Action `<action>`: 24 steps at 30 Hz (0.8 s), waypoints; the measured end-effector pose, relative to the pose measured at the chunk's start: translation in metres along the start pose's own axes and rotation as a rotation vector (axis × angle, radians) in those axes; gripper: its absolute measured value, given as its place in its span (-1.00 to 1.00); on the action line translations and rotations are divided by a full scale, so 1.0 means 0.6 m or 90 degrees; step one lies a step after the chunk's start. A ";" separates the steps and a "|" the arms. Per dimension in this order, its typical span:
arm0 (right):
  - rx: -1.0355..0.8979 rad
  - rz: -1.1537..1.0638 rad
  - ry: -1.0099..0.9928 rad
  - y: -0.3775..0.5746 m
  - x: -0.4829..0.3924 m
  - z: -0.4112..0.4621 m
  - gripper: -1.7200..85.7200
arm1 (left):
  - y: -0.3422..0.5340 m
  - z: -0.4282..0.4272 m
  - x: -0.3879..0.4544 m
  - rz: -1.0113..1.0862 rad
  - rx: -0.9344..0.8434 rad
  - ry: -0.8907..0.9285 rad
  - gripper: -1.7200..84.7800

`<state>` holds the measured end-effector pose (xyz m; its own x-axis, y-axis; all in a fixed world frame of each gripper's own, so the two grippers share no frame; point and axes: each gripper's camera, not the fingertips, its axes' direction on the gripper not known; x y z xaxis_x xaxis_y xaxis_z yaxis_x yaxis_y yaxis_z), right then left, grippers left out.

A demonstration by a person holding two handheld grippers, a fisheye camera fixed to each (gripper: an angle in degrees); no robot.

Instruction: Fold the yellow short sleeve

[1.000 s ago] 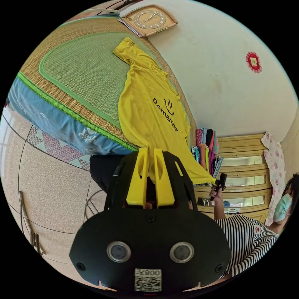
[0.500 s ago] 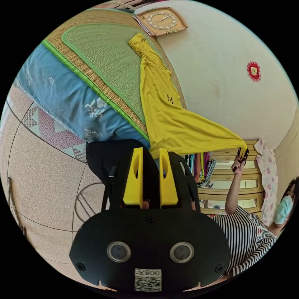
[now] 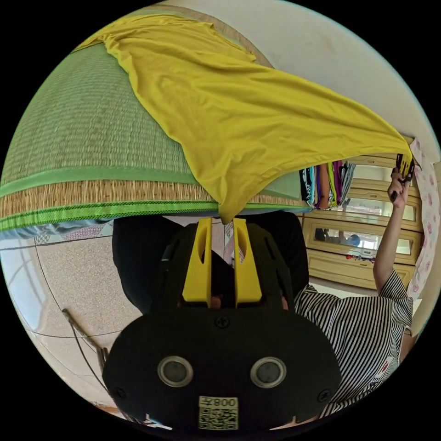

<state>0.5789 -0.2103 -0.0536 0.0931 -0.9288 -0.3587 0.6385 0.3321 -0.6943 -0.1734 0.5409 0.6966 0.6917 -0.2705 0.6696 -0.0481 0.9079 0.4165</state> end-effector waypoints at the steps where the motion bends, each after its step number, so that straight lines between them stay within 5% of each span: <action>1: -0.002 0.002 0.000 0.000 0.005 0.000 -0.94 | -0.013 0.011 0.010 0.002 -0.025 -0.008 -0.81; 8: -0.010 0.014 -0.002 -0.001 0.032 -0.005 -0.94 | -0.056 0.022 0.029 -0.029 -0.037 0.003 -0.92; 18: -0.036 0.032 0.005 0.078 0.055 -0.007 -0.94 | 0.023 -0.192 0.049 -0.007 0.146 0.017 -0.94; 24: -0.110 0.165 0.036 0.233 0.125 0.064 -0.94 | 0.050 -0.285 0.036 -0.068 0.224 -0.047 -0.94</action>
<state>0.7044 -0.2398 -0.1535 0.1902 -0.8005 -0.5683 0.4587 0.5843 -0.6695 -0.0371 0.6172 0.6185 0.6526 -0.3920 0.6485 -0.2326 0.7109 0.6637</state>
